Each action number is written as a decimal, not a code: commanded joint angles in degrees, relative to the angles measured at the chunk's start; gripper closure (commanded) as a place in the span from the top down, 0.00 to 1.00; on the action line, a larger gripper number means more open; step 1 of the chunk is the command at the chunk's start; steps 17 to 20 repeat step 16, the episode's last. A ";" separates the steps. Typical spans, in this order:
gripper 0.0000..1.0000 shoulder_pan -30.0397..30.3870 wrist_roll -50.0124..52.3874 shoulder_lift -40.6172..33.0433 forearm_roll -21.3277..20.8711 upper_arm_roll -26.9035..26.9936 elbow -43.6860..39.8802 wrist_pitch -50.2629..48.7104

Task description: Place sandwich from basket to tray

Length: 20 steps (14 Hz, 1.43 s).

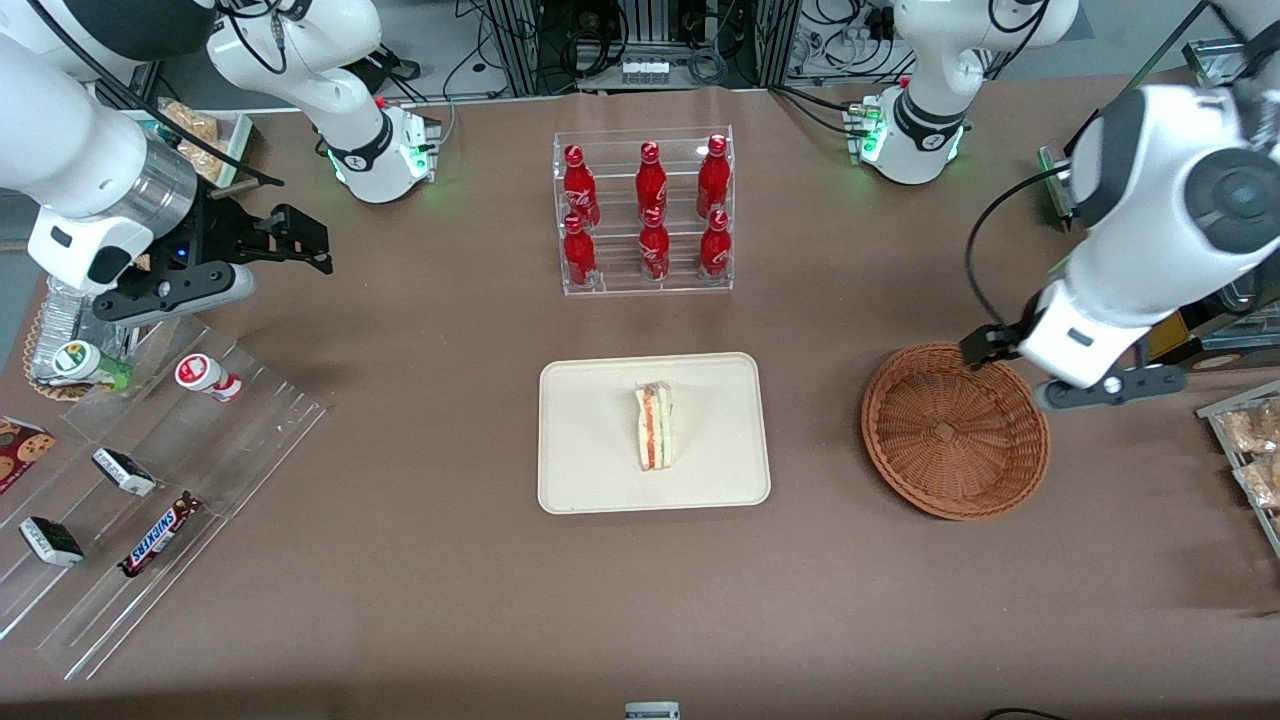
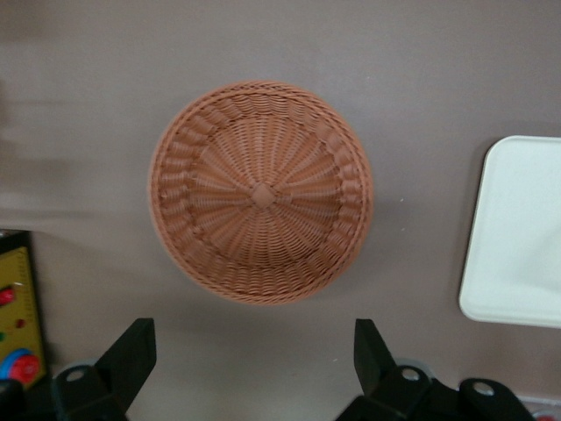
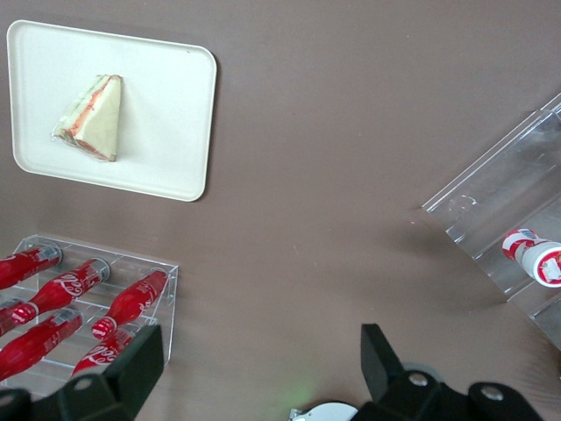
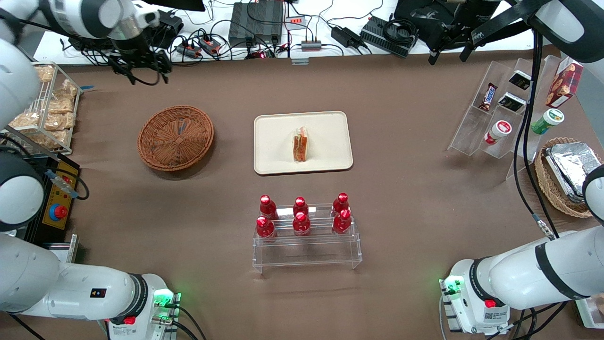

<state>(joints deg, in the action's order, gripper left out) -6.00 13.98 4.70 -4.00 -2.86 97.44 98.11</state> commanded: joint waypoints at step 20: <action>1.00 -0.42 -7.74 -7.16 4.62 3.39 -0.49 -5.74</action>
